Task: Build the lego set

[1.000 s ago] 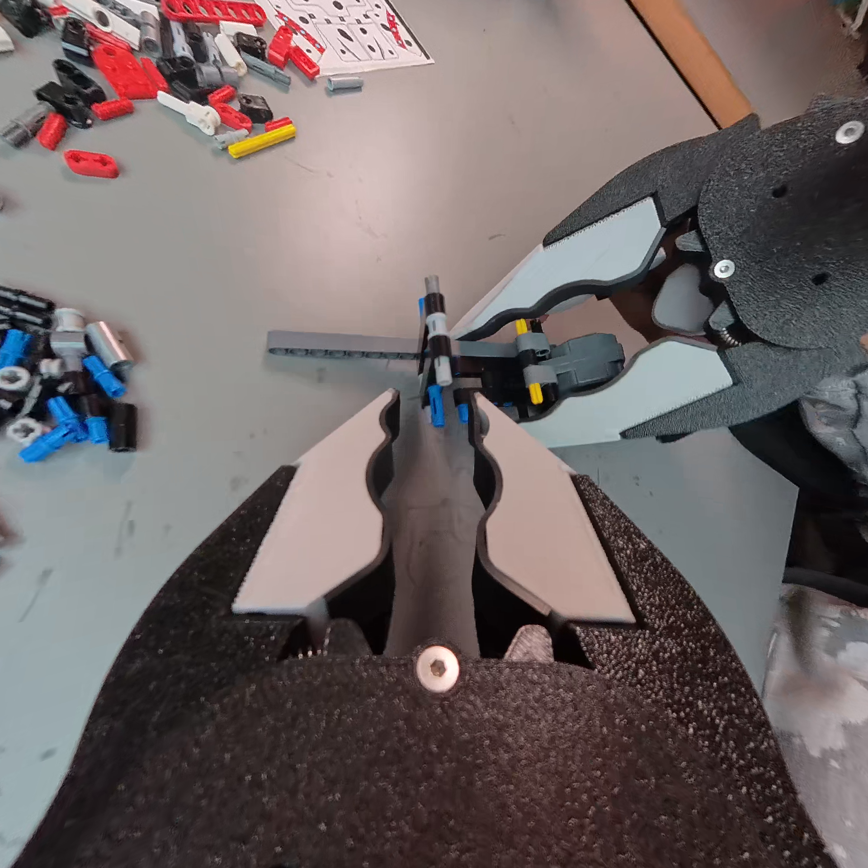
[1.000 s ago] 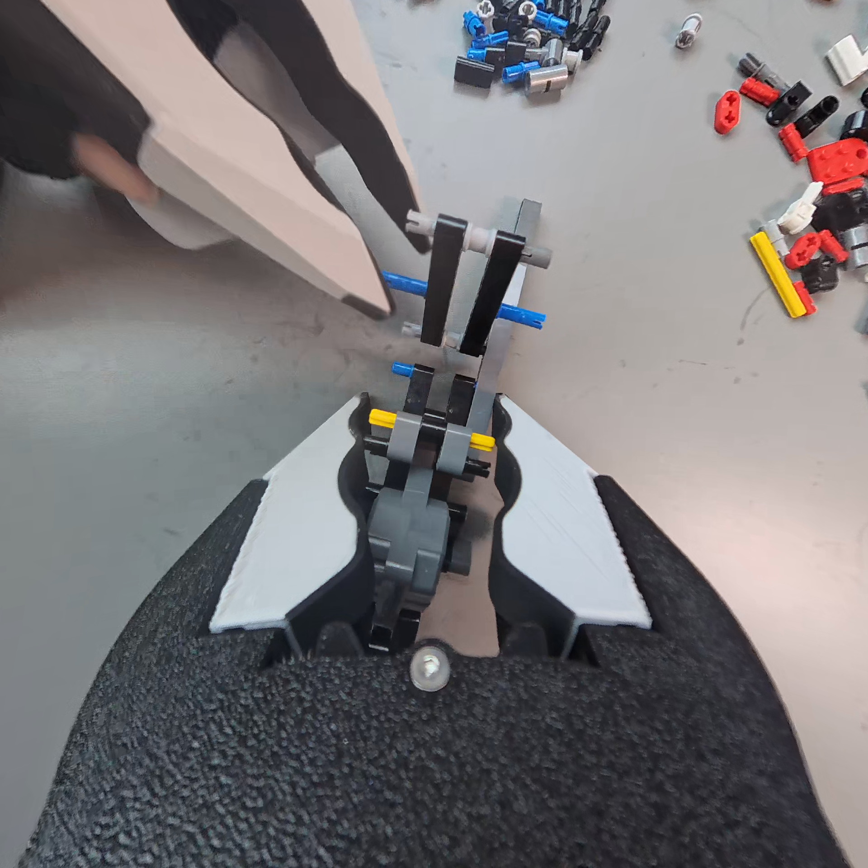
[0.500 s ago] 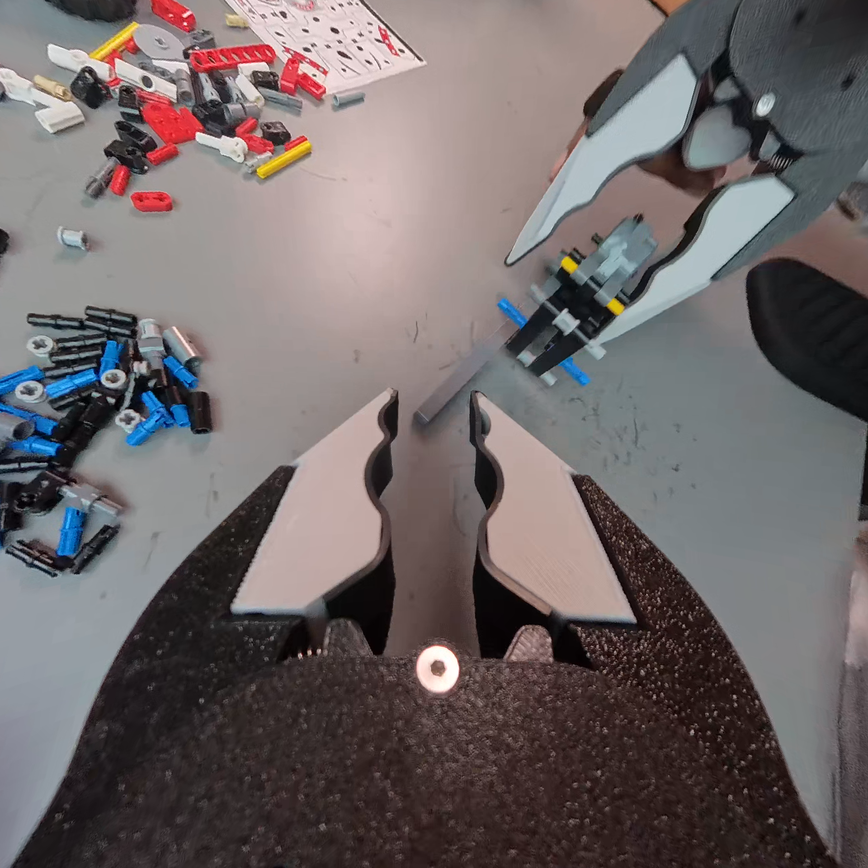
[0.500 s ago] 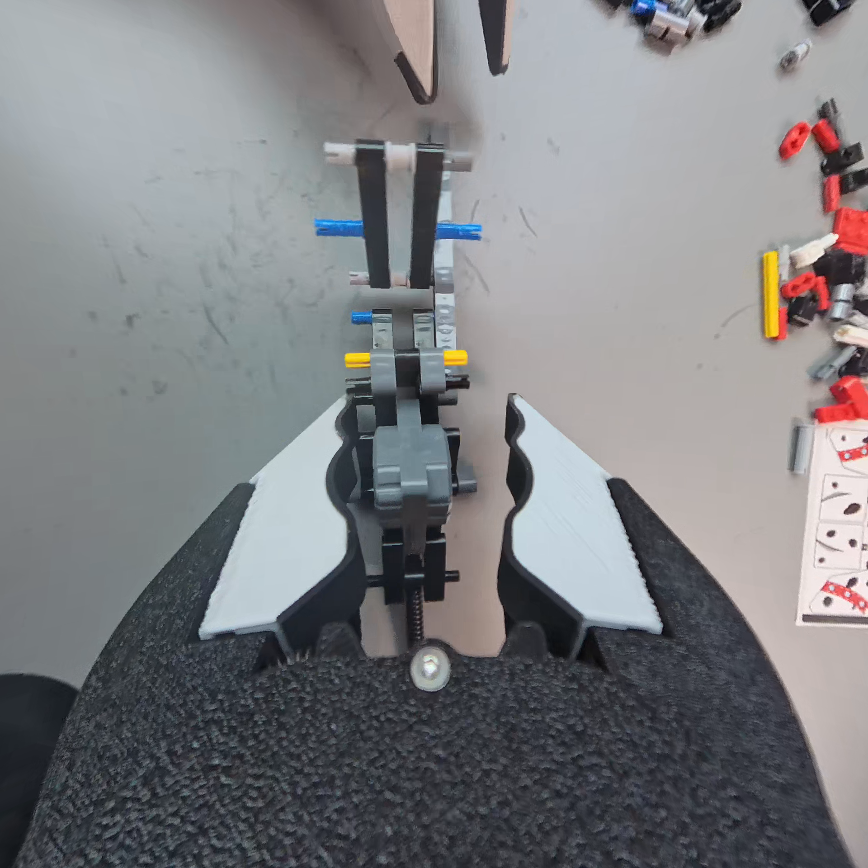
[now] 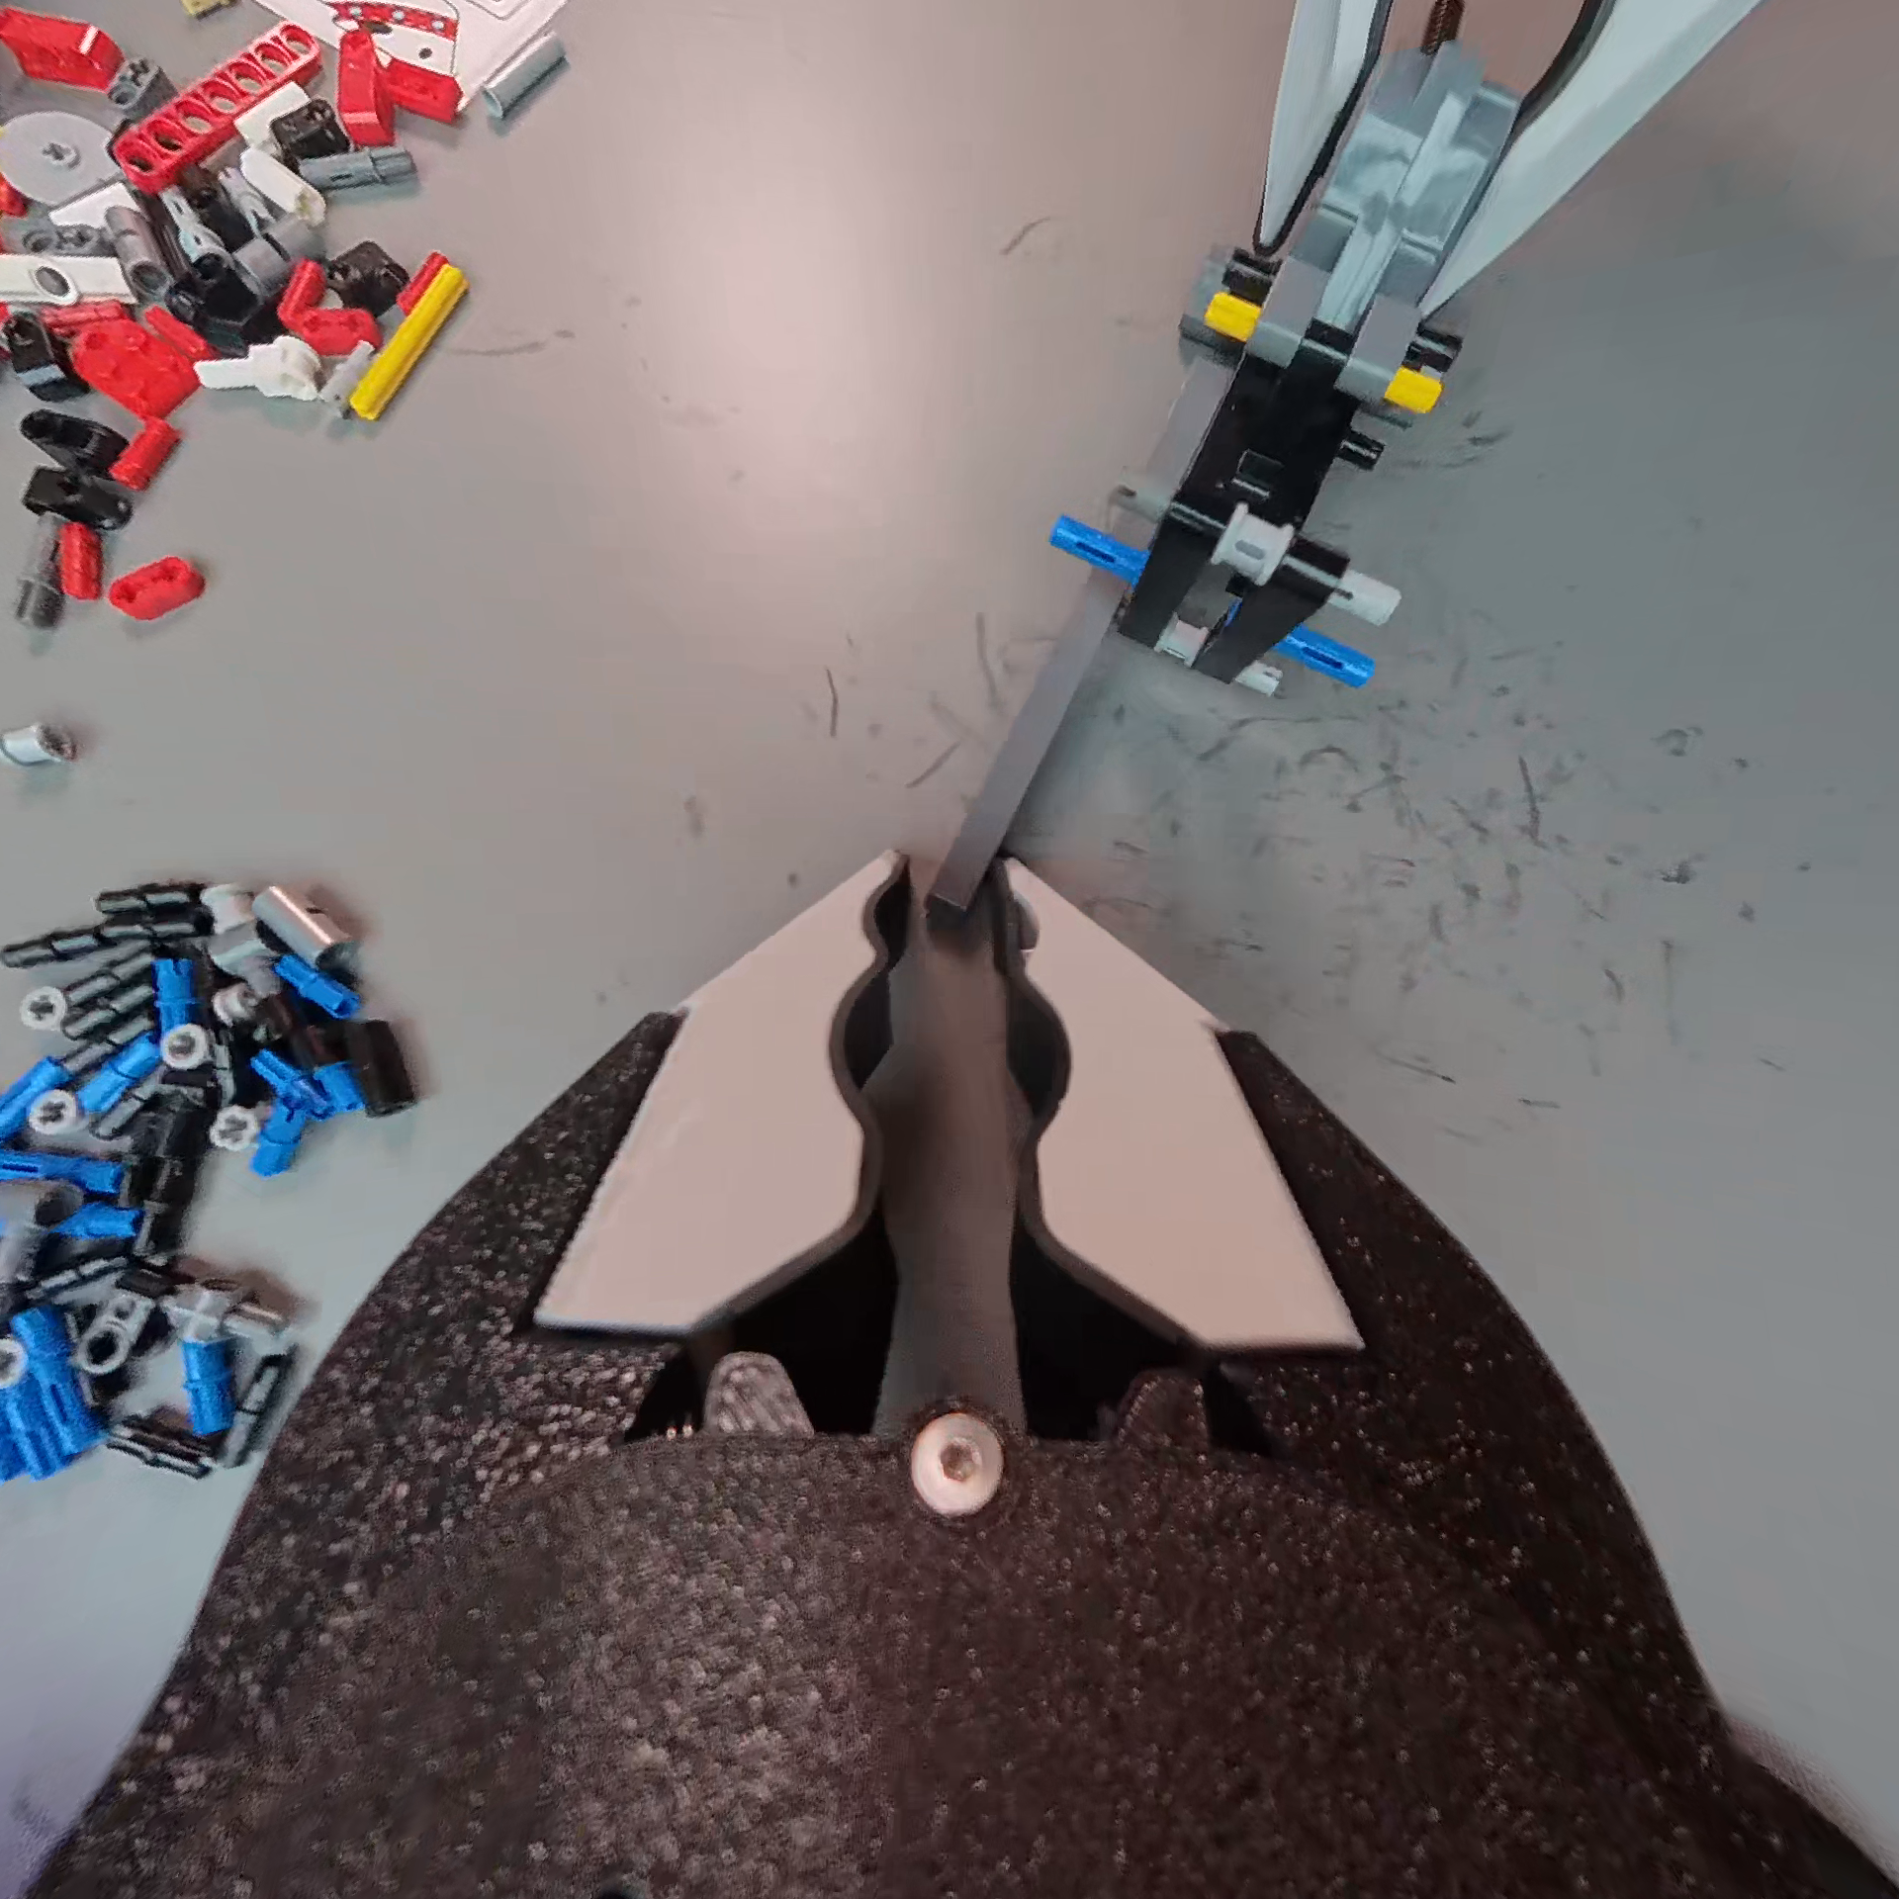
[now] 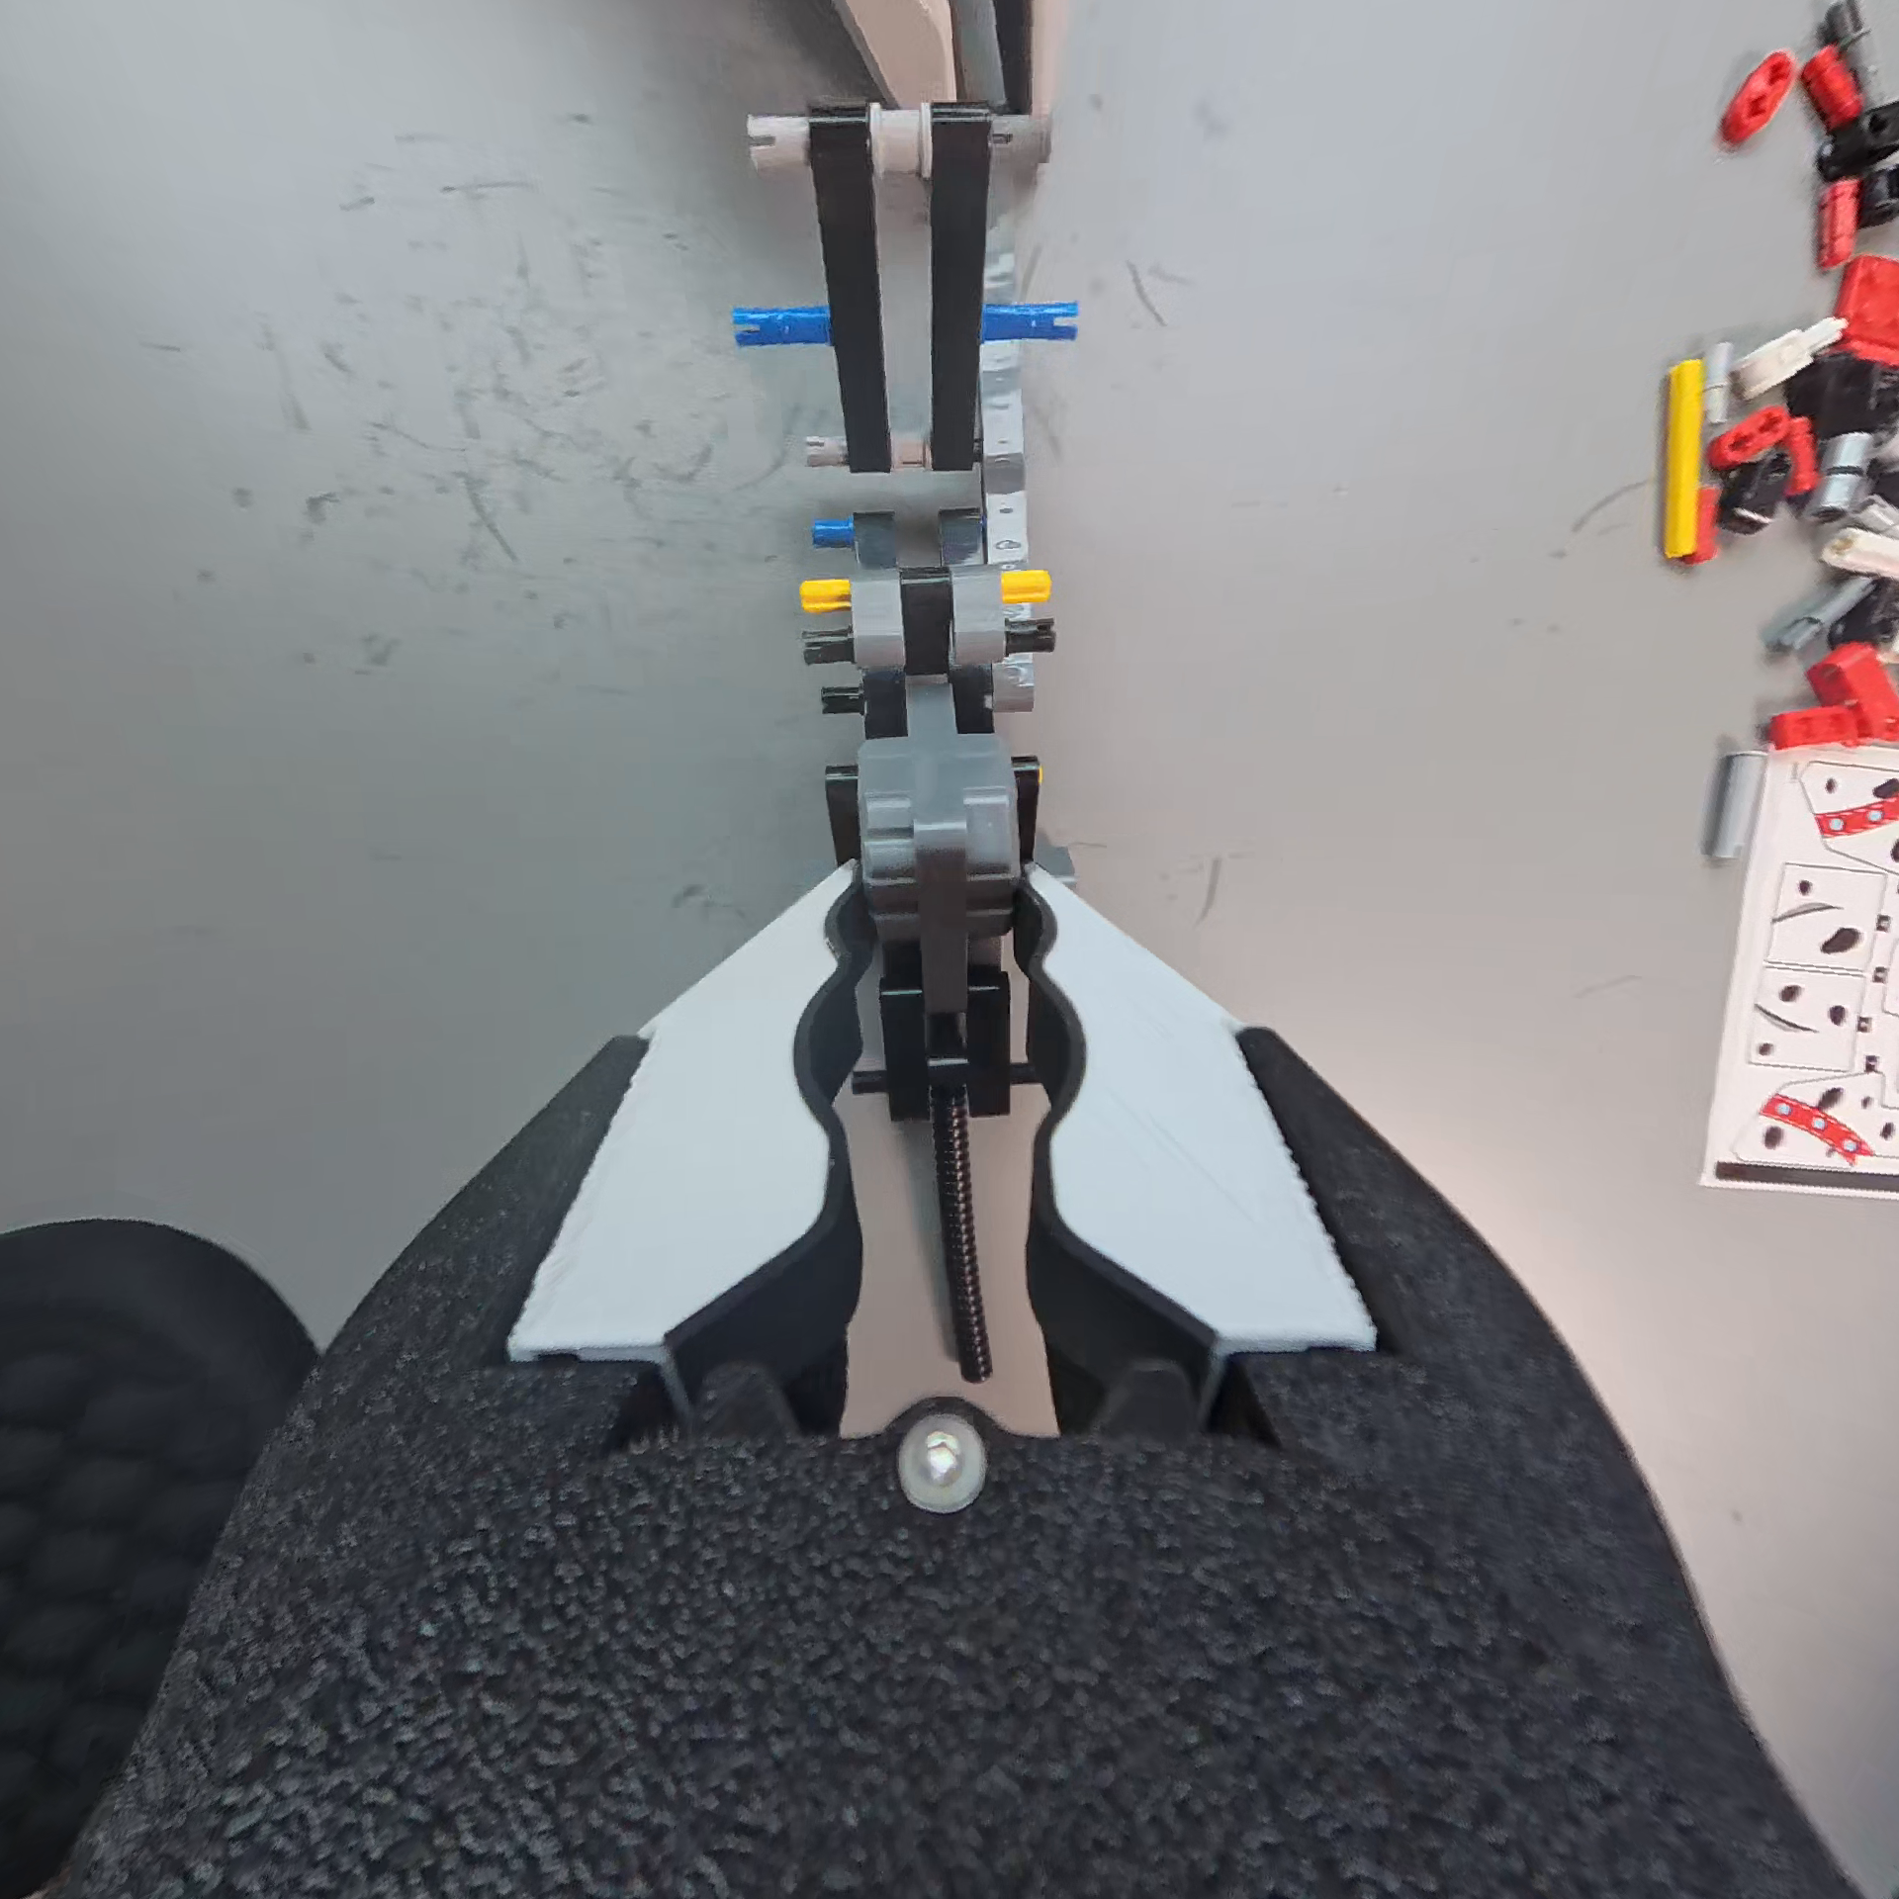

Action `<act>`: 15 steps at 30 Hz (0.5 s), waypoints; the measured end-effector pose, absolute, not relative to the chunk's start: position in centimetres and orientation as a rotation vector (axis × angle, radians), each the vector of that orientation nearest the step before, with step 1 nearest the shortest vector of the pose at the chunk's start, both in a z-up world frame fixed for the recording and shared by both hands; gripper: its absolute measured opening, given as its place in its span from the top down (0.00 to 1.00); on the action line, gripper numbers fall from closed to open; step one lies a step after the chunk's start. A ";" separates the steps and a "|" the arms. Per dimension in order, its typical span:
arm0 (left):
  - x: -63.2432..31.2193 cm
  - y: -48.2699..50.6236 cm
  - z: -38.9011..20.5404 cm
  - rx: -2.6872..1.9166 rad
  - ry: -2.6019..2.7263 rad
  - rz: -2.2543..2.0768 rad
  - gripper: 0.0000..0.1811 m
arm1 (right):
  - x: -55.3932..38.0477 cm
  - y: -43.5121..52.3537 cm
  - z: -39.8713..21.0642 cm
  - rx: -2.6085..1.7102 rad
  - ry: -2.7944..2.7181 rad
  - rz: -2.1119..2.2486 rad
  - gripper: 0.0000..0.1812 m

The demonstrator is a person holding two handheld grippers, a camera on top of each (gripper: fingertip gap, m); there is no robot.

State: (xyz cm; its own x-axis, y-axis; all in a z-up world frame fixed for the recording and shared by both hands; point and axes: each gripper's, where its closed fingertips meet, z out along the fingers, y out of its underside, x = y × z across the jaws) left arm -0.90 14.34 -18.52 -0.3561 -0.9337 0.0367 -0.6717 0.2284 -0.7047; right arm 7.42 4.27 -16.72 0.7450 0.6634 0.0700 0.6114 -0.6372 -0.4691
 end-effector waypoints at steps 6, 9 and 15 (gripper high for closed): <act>1.6 16.2 -18.5 -1.343 2.199 -0.809 0.95 | 10.5 6.6 -16.9 -2.492 -0.903 0.154 0.85; 2.1 16.5 -18.6 -1.363 2.219 -0.848 0.95 | 11.0 6.9 -16.9 -2.503 -0.876 0.148 0.84; 2.0 17.4 -16.9 -1.406 2.057 -0.939 0.82 | 11.6 7.3 -13.3 -2.379 -0.728 -0.133 0.74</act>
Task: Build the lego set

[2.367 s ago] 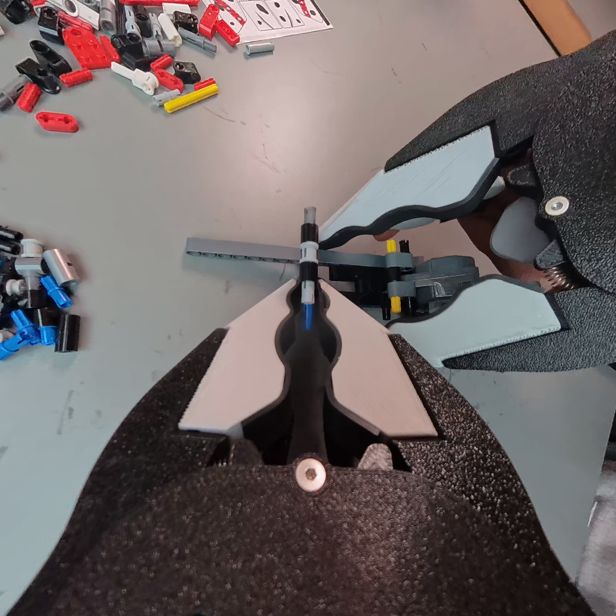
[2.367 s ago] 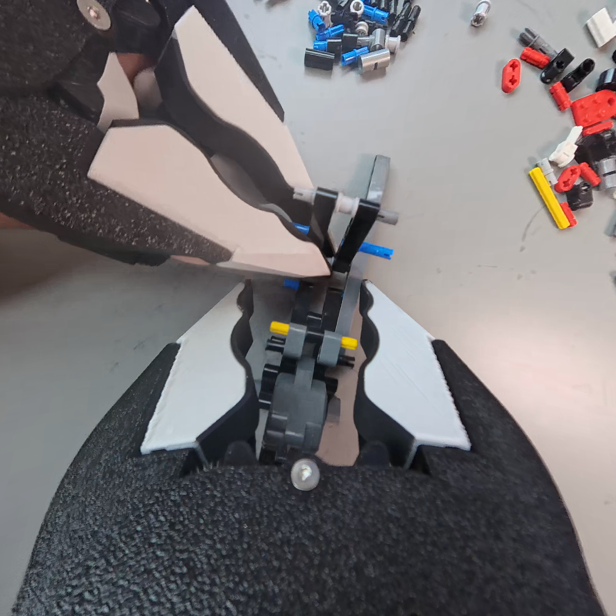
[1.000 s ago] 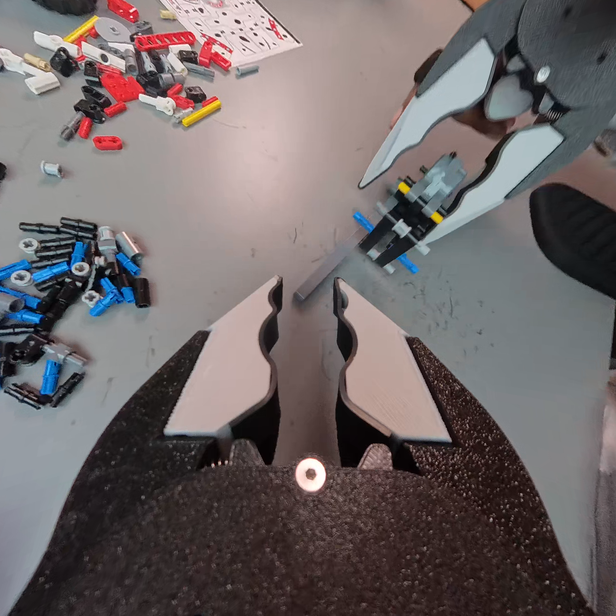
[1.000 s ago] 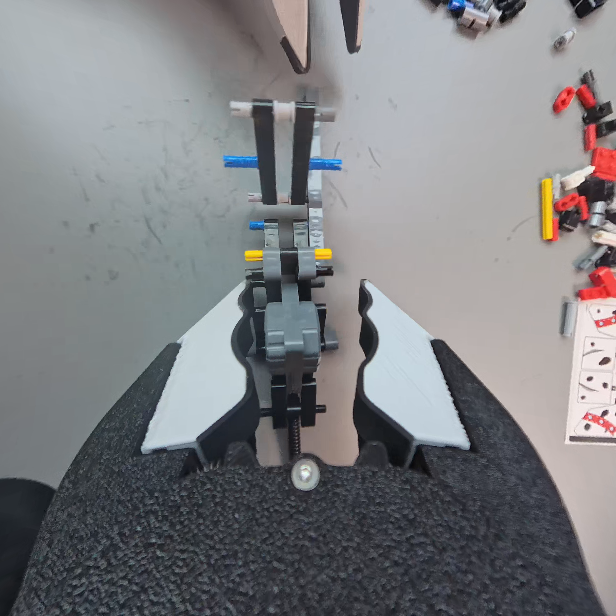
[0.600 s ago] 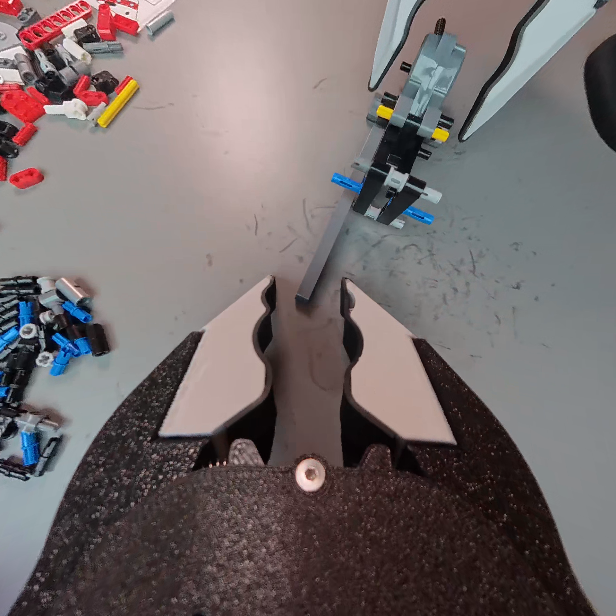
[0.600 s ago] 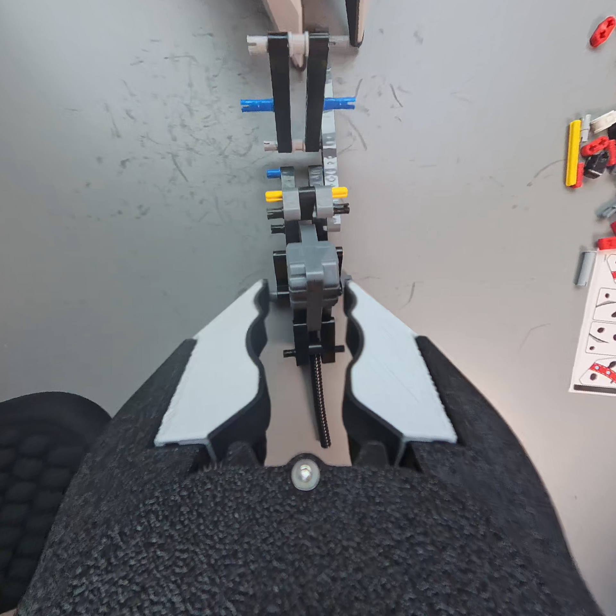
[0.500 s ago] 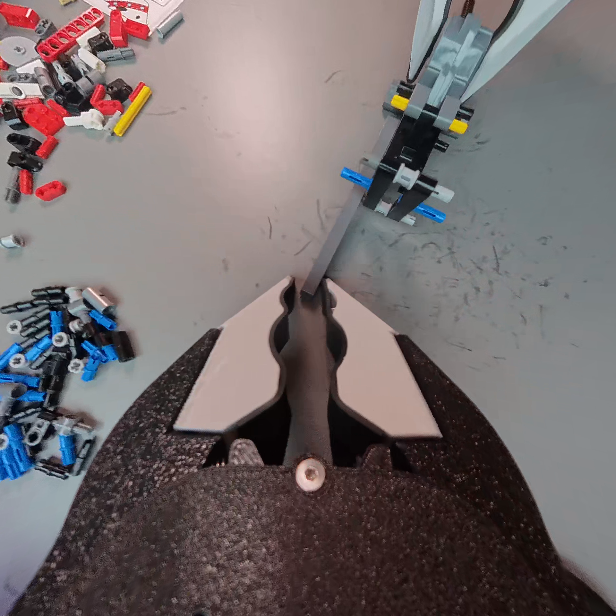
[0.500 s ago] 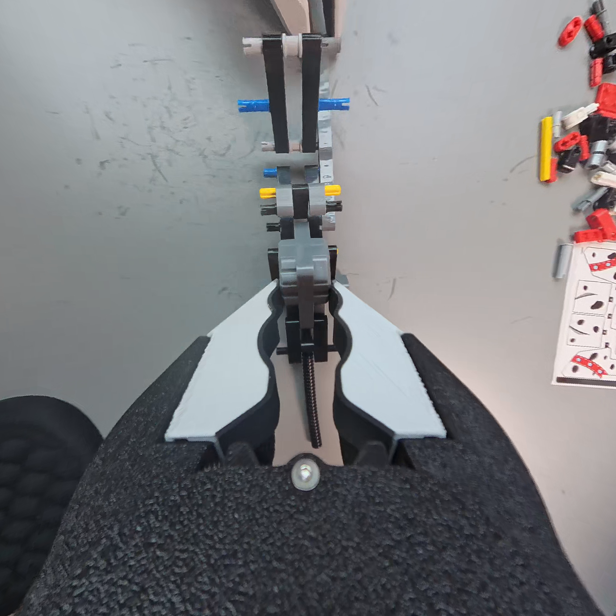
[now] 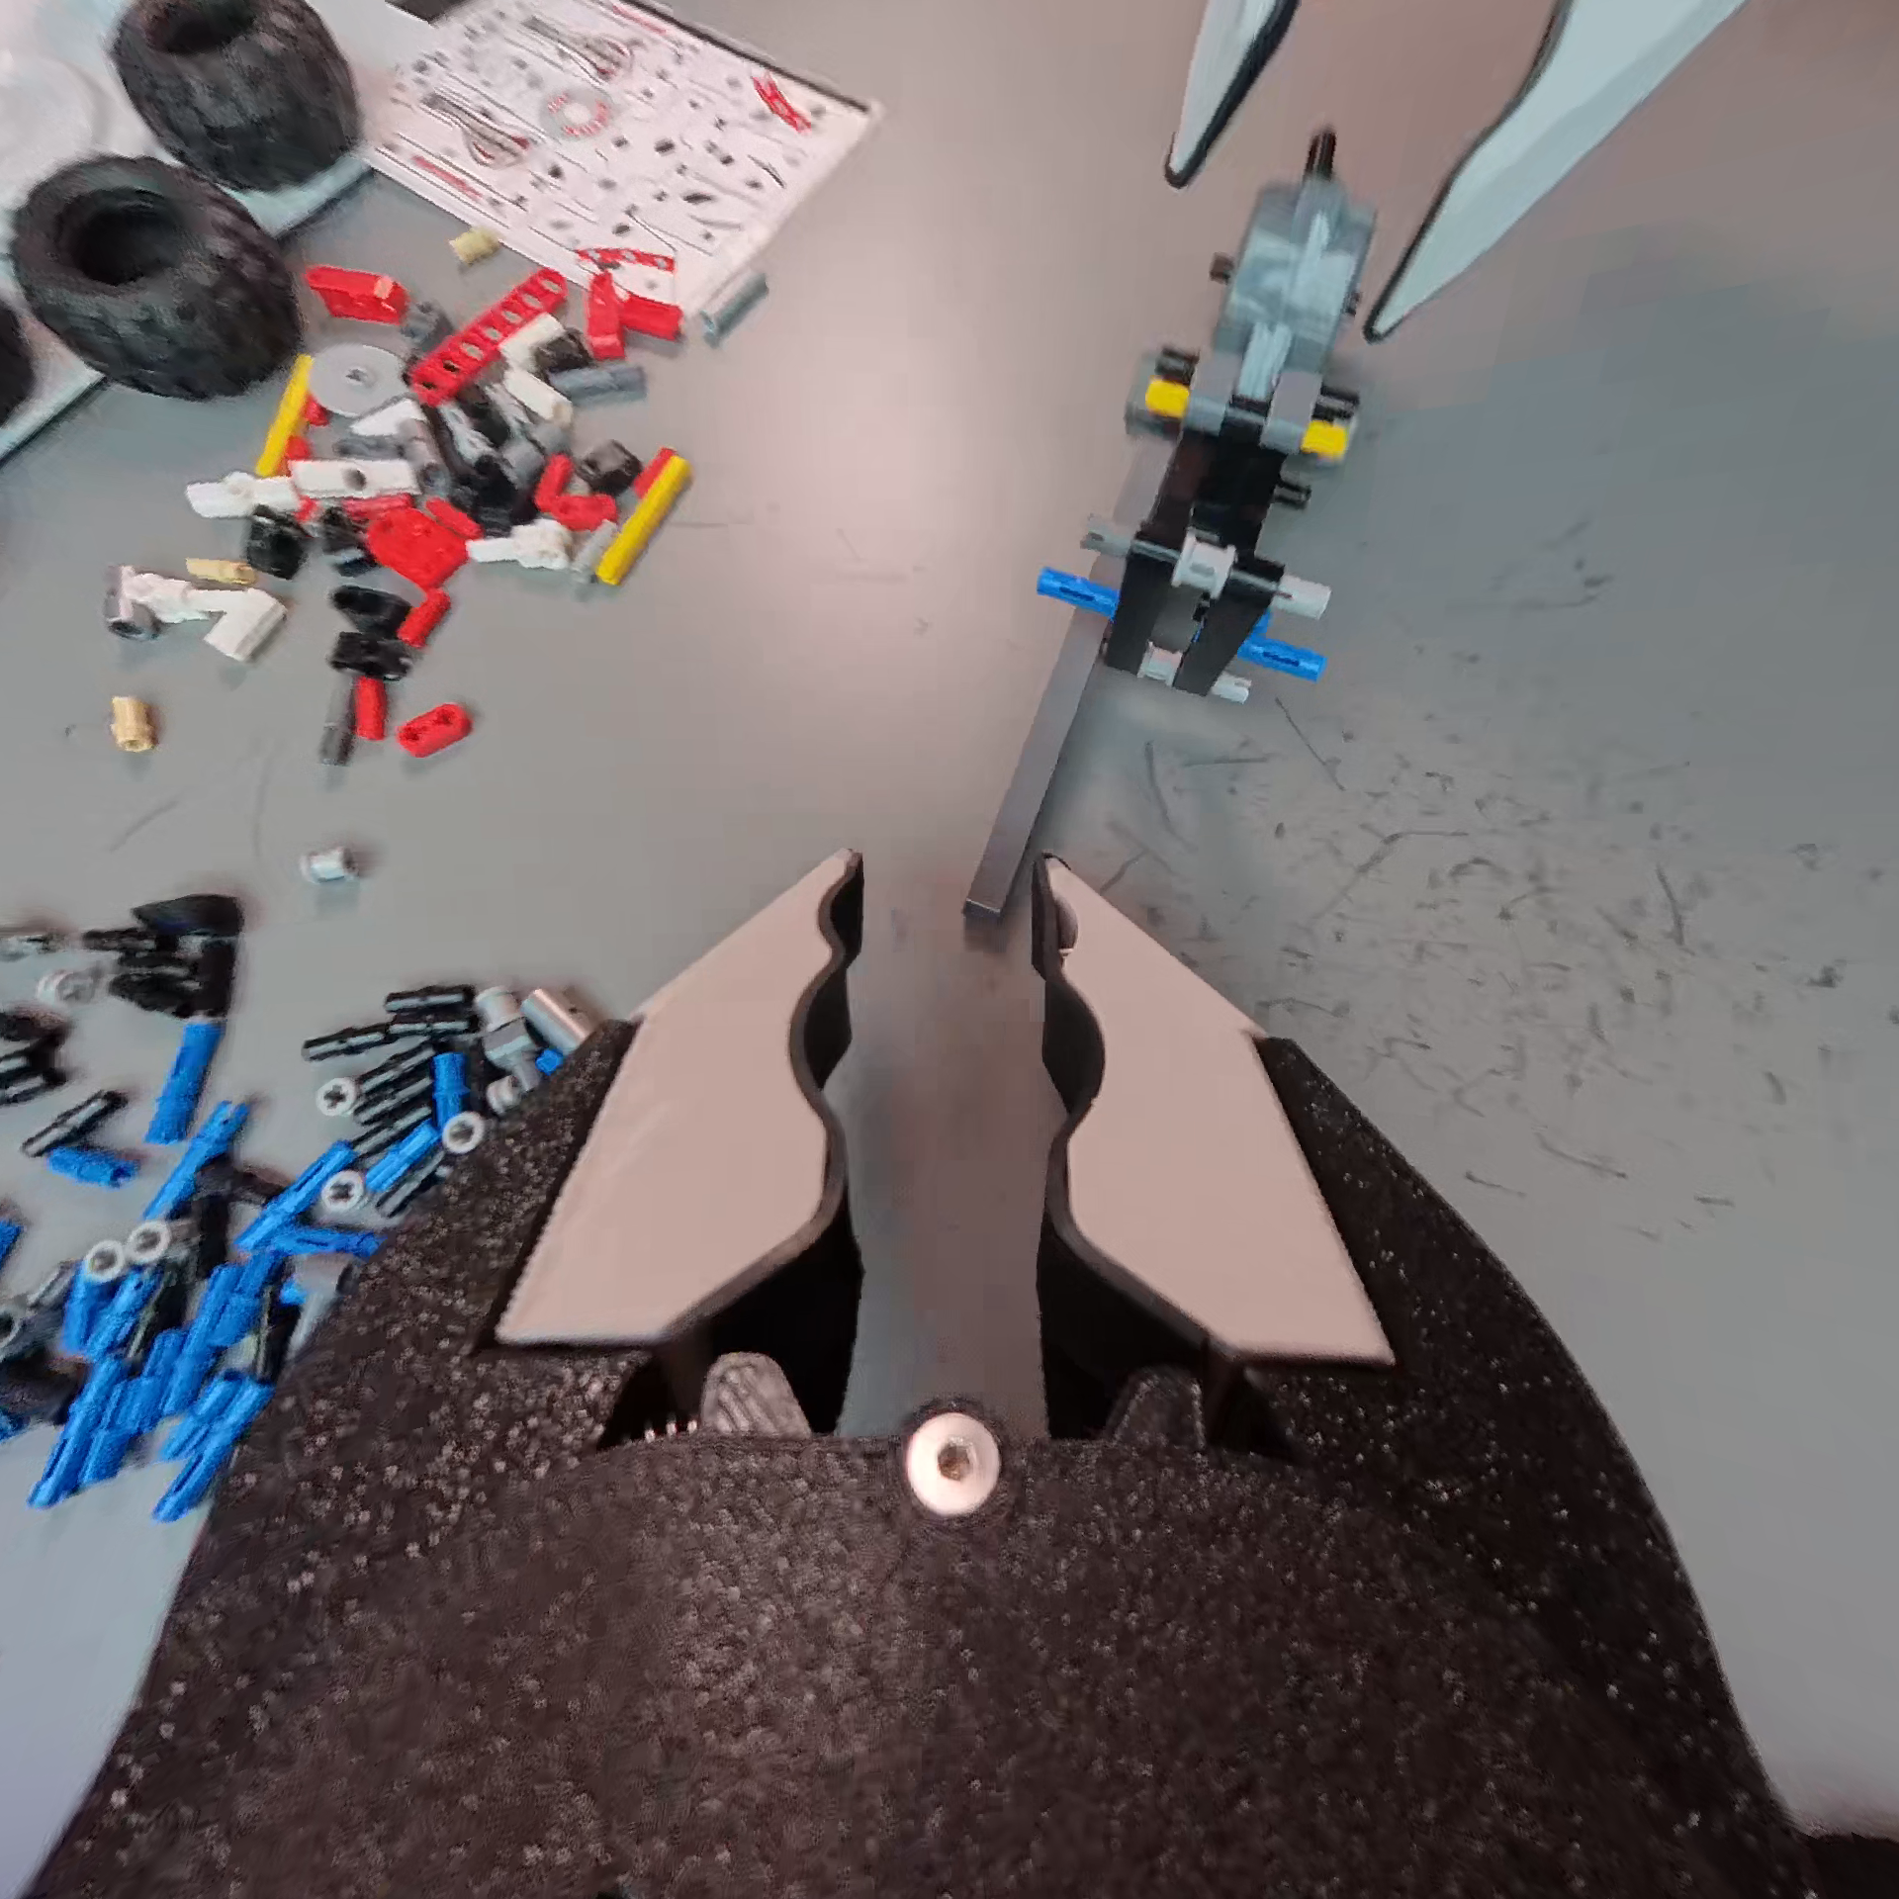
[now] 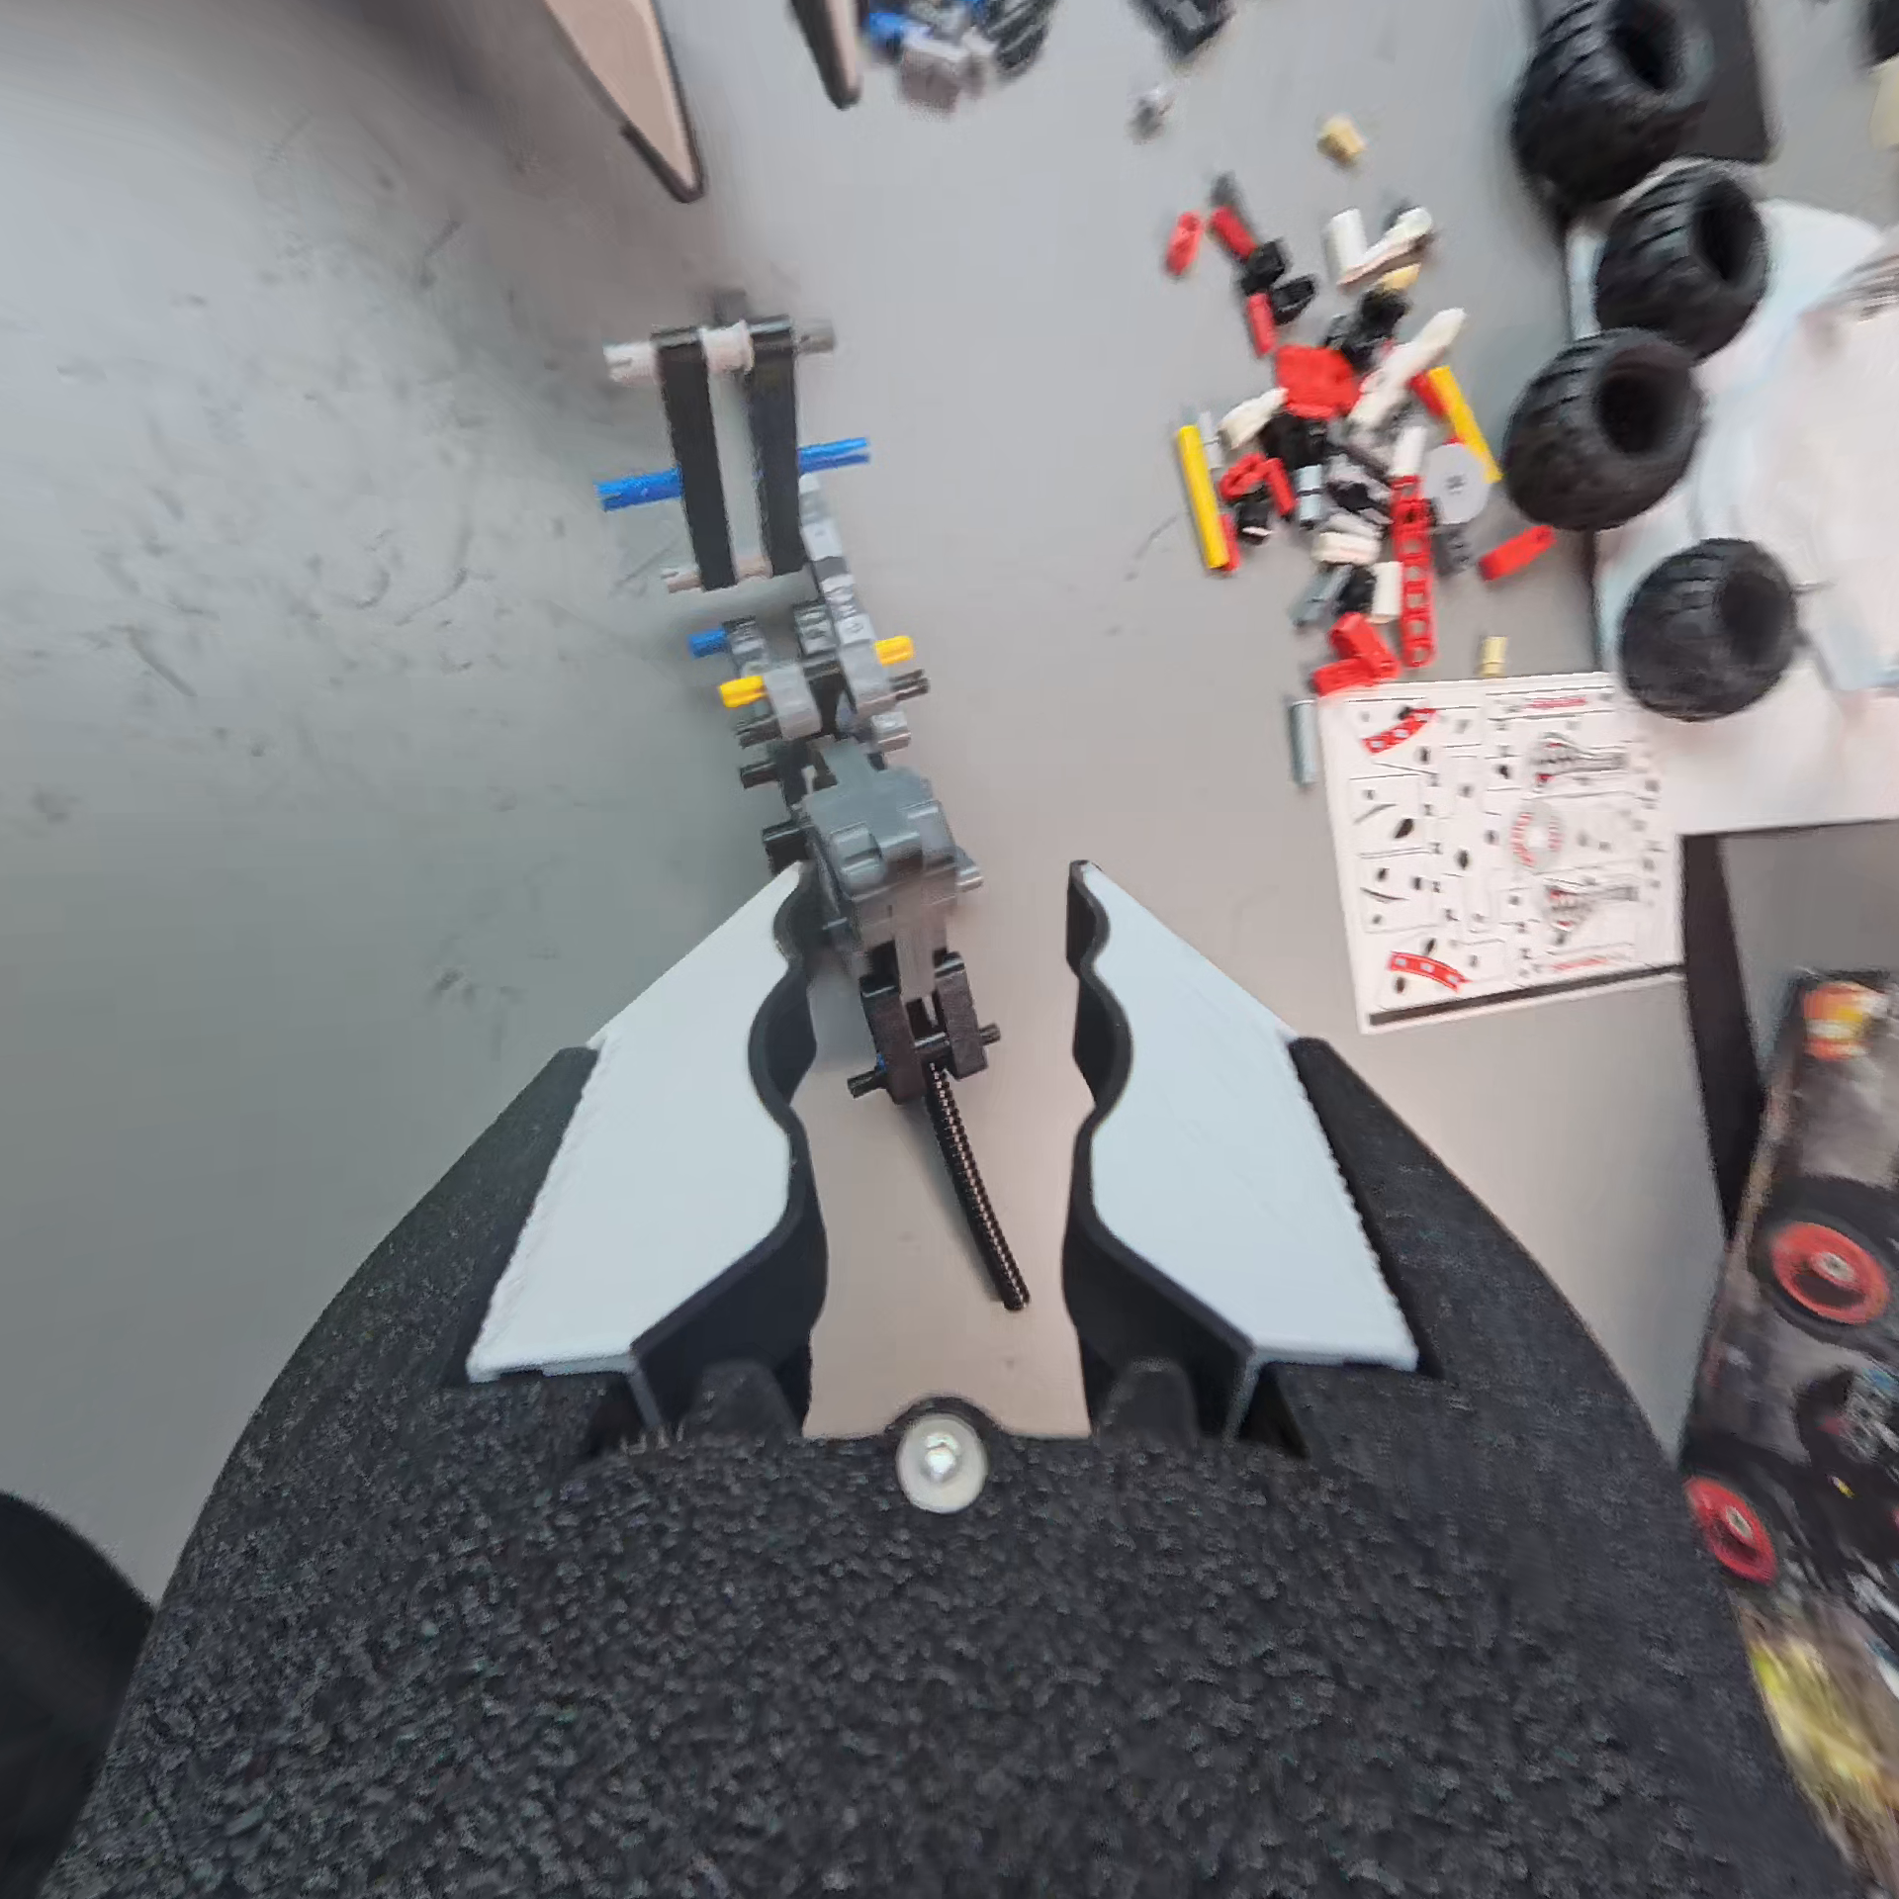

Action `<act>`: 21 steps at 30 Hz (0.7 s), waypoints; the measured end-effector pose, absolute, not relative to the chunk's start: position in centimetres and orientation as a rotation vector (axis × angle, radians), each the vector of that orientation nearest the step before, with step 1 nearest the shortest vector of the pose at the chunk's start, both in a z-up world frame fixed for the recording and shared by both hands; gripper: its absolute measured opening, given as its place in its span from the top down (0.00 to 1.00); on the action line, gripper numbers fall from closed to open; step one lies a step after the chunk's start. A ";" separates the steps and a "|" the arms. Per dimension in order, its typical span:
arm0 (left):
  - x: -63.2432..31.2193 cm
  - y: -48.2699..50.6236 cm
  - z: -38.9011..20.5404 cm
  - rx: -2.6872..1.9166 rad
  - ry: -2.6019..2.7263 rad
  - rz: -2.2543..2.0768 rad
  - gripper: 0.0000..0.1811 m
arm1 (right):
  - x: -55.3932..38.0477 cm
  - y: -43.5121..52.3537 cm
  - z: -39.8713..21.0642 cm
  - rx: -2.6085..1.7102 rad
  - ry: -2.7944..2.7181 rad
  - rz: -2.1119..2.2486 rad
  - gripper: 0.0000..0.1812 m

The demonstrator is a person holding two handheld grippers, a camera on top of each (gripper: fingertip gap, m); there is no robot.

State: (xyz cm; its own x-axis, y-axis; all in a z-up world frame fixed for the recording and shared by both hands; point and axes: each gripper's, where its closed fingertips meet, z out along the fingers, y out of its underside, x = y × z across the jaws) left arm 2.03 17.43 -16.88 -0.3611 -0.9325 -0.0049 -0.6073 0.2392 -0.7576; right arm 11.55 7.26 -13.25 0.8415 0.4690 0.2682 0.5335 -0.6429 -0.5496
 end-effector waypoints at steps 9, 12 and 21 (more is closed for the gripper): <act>-1.4 17.6 -8.5 -1.374 1.577 -1.095 0.78 | 11.4 4.4 -9.5 -2.122 -0.064 -0.474 0.74; -2.9 16.6 -8.3 -1.397 1.510 -1.084 0.76 | 10.4 2.8 -10.7 -2.116 0.048 -0.432 0.70; -8.3 17.1 -8.8 -1.540 1.251 -0.937 0.59 | 8.2 -1.0 -11.1 -2.003 0.270 -0.394 0.59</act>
State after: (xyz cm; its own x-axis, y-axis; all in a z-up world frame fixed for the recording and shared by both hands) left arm -8.32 17.09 -8.83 0.1966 -0.9804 0.0117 -0.2870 -0.0690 -0.9554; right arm 8.19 -0.99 -11.12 0.9208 -0.3569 0.1577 -0.0185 -0.4435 -0.8961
